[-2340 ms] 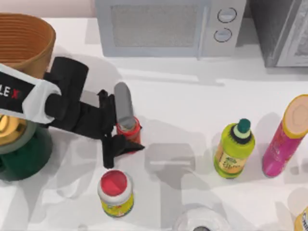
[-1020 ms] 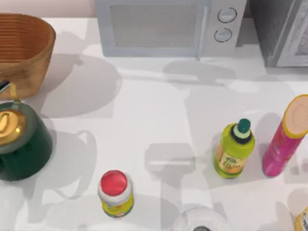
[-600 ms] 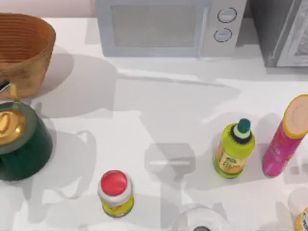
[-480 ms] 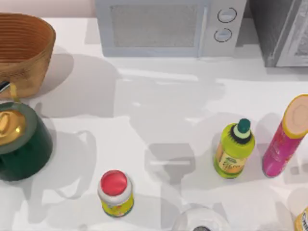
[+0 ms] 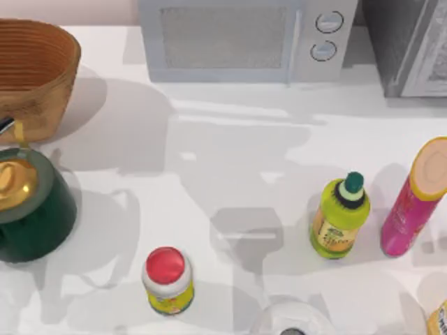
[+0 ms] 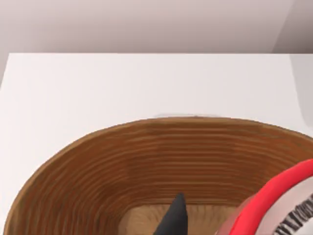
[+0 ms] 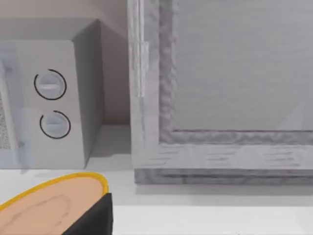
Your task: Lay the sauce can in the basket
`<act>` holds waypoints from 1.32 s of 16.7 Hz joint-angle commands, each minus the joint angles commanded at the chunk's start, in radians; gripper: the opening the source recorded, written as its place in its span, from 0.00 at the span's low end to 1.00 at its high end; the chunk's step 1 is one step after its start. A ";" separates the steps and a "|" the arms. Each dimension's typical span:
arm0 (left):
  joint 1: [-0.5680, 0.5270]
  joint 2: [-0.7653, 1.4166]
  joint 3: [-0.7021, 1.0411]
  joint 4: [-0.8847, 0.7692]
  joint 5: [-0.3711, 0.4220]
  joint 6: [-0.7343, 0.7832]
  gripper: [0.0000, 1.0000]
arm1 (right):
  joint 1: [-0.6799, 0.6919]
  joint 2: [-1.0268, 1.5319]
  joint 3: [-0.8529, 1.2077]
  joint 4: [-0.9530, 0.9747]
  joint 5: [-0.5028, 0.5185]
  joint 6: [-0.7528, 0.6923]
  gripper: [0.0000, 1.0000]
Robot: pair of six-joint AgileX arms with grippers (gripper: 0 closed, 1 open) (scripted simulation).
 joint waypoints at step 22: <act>-0.008 0.132 -0.045 0.180 -0.008 -0.010 0.68 | 0.000 0.000 0.000 0.000 0.000 0.000 1.00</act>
